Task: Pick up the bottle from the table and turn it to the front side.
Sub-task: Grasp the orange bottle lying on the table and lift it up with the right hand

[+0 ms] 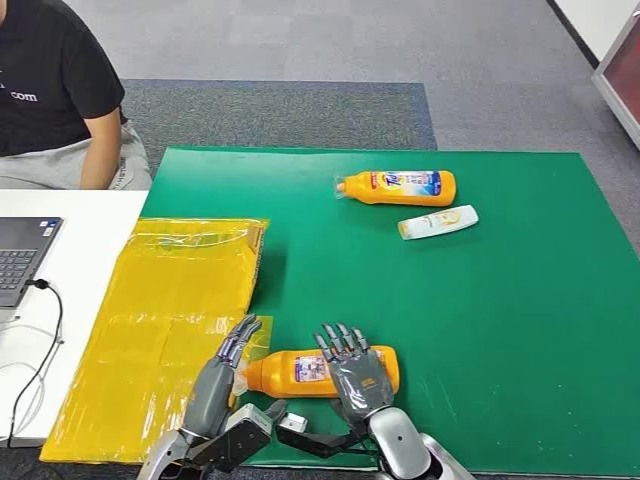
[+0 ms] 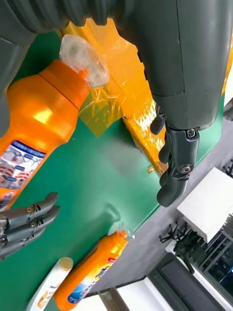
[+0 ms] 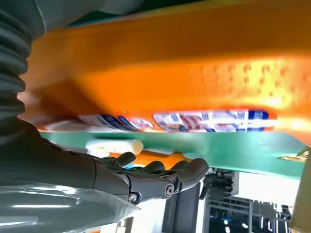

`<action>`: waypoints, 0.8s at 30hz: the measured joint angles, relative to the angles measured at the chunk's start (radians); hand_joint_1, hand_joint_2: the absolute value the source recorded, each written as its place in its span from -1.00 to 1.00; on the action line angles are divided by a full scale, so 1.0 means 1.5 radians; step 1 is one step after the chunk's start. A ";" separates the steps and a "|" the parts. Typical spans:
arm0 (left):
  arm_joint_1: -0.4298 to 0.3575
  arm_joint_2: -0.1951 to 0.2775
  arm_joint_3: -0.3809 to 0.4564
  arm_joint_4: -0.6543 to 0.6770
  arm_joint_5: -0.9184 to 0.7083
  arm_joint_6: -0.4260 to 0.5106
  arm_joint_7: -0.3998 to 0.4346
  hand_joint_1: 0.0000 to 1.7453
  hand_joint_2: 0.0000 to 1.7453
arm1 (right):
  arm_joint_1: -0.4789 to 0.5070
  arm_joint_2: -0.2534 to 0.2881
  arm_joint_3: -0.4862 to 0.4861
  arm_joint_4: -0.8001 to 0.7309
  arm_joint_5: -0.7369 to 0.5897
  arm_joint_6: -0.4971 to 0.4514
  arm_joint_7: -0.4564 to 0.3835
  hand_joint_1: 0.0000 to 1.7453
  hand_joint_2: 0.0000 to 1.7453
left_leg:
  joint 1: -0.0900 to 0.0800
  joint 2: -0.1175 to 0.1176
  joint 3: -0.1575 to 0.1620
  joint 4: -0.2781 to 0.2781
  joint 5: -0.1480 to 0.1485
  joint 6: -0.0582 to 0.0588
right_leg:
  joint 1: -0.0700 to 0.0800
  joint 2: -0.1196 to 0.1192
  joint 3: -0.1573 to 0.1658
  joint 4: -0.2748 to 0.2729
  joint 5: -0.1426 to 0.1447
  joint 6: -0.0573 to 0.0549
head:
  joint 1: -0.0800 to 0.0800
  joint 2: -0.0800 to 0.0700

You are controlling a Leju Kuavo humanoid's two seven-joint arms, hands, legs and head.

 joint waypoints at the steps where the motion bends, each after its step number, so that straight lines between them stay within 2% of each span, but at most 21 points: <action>1: 0.000 0.000 0.000 0.000 0.000 0.000 0.000 -1.00 1.00 | -0.002 0.000 0.000 0.002 0.001 0.002 0.001 -1.00 1.00 | 0.000 0.000 0.000 0.000 0.000 0.000 | 0.000 0.000 0.000 0.000 0.000 0.000 | 0.000 0.000; 8: 0.003 -0.002 0.004 -0.002 0.000 0.007 0.000 -1.00 1.00 | -0.032 0.007 0.001 0.029 0.013 0.042 0.018 -1.00 1.00 | 0.000 0.000 0.002 0.000 -0.001 -0.001 | 0.000 0.000 0.001 0.000 -0.001 -0.001 | 0.000 0.000; 9: 0.003 -0.003 0.005 -0.002 -0.001 0.007 0.000 -1.00 1.00 | -0.036 0.009 0.001 0.034 0.013 0.048 0.021 -0.86 1.00 | 0.000 0.000 0.002 0.000 -0.002 0.000 | 0.000 0.000 0.001 0.000 -0.002 -0.001 | 0.000 0.000; 12: 0.005 -0.004 0.008 -0.002 0.000 0.008 0.000 -1.00 1.00 | -0.046 0.015 0.001 0.050 0.011 0.069 0.028 0.56 1.00 | 0.000 0.000 0.007 -0.001 -0.008 -0.001 | 0.000 0.000 0.003 -0.001 -0.006 -0.003 | 0.000 0.000; 13: 0.005 -0.005 0.008 -0.002 0.000 0.008 0.000 -1.00 1.00 | -0.050 0.016 0.001 0.057 0.010 0.077 0.029 0.92 1.00 | 0.000 0.000 0.008 -0.001 -0.009 -0.001 | 0.001 0.001 0.004 -0.001 -0.007 -0.003 | 0.000 0.000; 15: 0.005 -0.005 0.009 -0.002 0.001 0.008 0.000 -1.00 1.00 | -0.058 0.017 0.000 0.073 0.008 0.088 0.031 1.00 1.00 | 0.000 0.000 0.010 -0.001 -0.008 -0.001 | 0.001 0.000 0.006 -0.001 -0.007 -0.003 | 0.000 0.000; 24: 0.003 -0.006 0.010 -0.002 0.003 0.007 0.002 -1.00 1.00 | -0.097 0.024 -0.001 0.116 -0.011 0.121 0.031 1.00 1.00 | 0.000 0.000 0.015 0.000 -0.003 0.002 | 0.000 0.000 0.011 -0.001 -0.004 0.000 | 0.000 0.000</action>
